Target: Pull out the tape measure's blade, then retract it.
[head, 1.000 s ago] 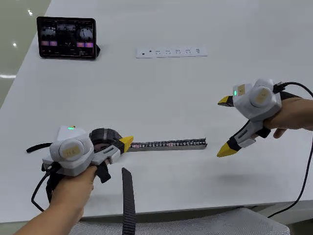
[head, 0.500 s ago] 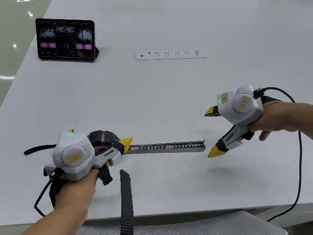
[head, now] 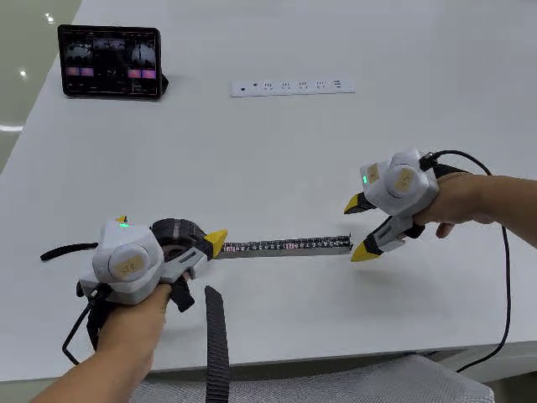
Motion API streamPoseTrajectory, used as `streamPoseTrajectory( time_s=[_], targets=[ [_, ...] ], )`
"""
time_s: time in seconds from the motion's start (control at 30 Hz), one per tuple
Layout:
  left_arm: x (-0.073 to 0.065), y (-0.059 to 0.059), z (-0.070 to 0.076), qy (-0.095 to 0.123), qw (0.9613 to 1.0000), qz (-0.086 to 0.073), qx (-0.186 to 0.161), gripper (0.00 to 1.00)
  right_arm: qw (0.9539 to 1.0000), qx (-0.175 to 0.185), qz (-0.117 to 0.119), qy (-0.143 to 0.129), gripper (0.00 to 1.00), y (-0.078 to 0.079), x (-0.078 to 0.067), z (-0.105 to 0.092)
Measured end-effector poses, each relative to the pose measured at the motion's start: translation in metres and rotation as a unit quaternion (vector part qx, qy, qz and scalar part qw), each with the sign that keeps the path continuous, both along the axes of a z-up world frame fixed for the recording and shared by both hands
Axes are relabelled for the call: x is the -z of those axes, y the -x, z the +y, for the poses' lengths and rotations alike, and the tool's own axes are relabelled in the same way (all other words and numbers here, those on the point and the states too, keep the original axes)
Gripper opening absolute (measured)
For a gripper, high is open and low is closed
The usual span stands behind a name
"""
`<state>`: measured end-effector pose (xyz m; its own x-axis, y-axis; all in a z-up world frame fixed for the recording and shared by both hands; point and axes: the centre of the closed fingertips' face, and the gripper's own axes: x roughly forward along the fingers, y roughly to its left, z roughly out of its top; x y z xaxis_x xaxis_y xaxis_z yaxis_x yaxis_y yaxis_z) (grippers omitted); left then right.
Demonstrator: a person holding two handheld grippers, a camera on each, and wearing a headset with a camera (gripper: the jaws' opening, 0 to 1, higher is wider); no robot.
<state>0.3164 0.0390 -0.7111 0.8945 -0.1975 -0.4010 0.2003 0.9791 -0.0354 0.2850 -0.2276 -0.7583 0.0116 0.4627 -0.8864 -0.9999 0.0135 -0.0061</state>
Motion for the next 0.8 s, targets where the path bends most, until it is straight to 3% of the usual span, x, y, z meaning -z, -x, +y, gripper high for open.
streamPoseTrajectory(
  time_s=[0.2, 0.6, 0.8],
  targets=[
    [0.001, 0.0, -0.002, 0.003, 1.0, 0.002, -0.003, 0.99, 1.0, 0.01, 0.003, 0.001, 0.36, -0.003, 0.005, 0.002],
    [0.006, 0.001, 0.001, 0.007, 0.9999, 0.008, -0.012, 0.99, 0.9998, -0.006, 0.014, 0.016, 0.21, 0.003, 0.016, 0.001],
    [0.008, 0.003, 0.003, 0.011, 0.9997, 0.009, -0.019, 0.99, 0.9996, -0.004, 0.015, 0.024, 0.18, 0.004, 0.018, -0.001]
  ],
)
